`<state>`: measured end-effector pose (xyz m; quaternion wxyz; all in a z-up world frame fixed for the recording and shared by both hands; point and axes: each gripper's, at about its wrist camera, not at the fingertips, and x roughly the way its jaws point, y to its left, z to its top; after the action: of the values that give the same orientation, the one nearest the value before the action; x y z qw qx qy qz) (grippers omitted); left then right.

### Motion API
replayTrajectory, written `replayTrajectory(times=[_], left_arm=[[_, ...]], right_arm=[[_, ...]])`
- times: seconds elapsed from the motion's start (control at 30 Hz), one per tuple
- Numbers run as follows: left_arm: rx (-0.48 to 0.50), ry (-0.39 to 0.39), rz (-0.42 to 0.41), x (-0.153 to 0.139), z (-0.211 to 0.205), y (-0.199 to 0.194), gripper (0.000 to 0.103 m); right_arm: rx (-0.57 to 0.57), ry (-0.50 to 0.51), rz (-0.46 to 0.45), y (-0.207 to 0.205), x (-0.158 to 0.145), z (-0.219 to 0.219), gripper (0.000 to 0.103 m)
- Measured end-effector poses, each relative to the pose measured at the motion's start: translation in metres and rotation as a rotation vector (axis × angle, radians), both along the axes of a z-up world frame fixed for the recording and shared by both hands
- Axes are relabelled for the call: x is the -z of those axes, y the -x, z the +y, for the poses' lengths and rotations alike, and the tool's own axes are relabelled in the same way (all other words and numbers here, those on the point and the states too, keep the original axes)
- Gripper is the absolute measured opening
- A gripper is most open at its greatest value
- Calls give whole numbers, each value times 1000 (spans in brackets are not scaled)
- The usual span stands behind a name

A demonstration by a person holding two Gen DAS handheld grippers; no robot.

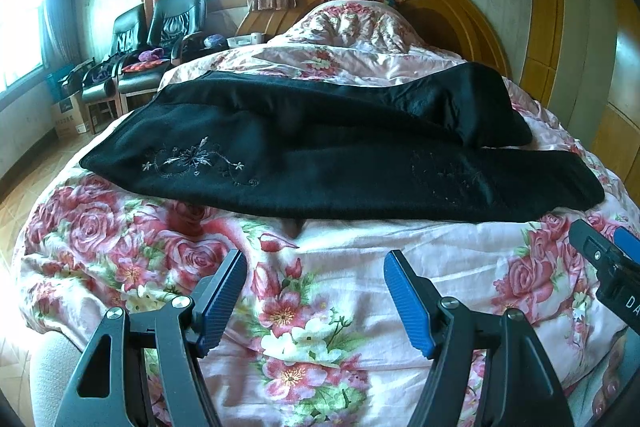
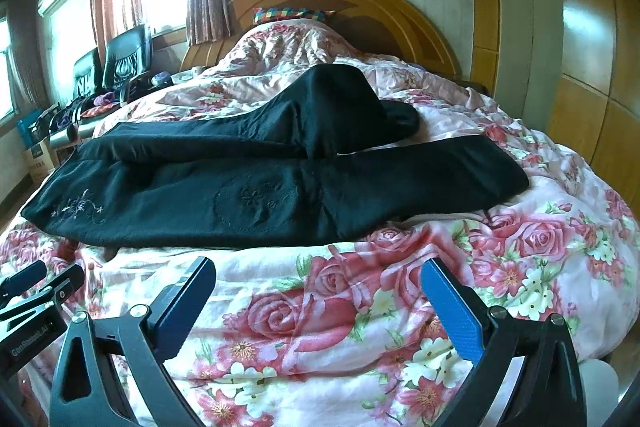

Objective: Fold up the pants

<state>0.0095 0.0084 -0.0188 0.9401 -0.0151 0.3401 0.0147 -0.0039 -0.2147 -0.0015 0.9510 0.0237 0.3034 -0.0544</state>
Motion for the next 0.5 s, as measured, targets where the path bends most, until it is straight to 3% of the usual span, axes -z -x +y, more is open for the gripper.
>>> replayTrajectory(times=[0.5], left_arm=[[3, 2, 17, 4, 0, -1, 72]], right_arm=[[-7, -2, 7, -1, 2, -1, 103]])
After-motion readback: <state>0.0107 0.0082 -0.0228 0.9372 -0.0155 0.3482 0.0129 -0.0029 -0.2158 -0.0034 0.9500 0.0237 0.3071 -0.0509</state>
